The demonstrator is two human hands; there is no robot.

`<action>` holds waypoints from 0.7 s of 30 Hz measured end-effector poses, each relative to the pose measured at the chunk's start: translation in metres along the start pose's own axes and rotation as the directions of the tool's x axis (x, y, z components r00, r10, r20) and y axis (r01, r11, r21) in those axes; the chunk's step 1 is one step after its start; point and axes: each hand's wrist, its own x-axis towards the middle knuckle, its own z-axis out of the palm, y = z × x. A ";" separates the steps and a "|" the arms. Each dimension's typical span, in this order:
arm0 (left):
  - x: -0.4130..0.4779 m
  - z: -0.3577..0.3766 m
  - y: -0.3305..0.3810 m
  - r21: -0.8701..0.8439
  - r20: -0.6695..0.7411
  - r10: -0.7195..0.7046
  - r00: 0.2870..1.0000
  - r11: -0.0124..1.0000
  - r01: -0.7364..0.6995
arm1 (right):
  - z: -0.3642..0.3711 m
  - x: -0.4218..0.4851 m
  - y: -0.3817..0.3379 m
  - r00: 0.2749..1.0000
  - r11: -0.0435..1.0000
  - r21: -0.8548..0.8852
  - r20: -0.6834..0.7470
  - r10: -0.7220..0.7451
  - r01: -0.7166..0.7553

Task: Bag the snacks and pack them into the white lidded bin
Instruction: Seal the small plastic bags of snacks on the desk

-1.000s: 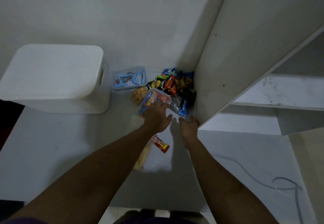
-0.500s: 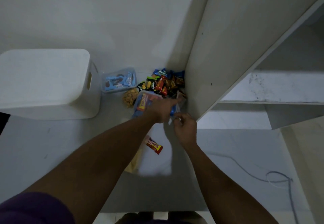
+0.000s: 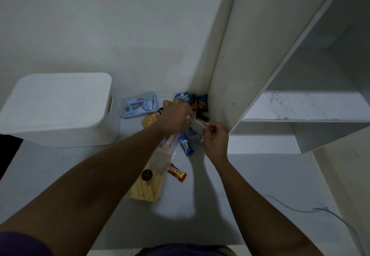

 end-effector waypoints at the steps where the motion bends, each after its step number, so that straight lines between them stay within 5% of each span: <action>1: -0.004 -0.004 0.001 -0.008 0.002 -0.012 1.000 1.000 0.012 | 0.000 0.000 -0.004 1.000 1.000 0.006 0.015 -0.004 0.004; 9: -0.023 -0.022 0.009 -0.312 -0.023 -0.055 0.998 0.949 0.045 | -0.008 0.008 -0.026 0.984 0.996 -0.025 0.160 -0.083 0.089; 21: -0.039 -0.045 0.015 -0.381 -0.021 -0.117 0.993 0.919 0.100 | -0.013 0.009 -0.043 0.963 0.990 -0.022 0.239 -0.127 0.136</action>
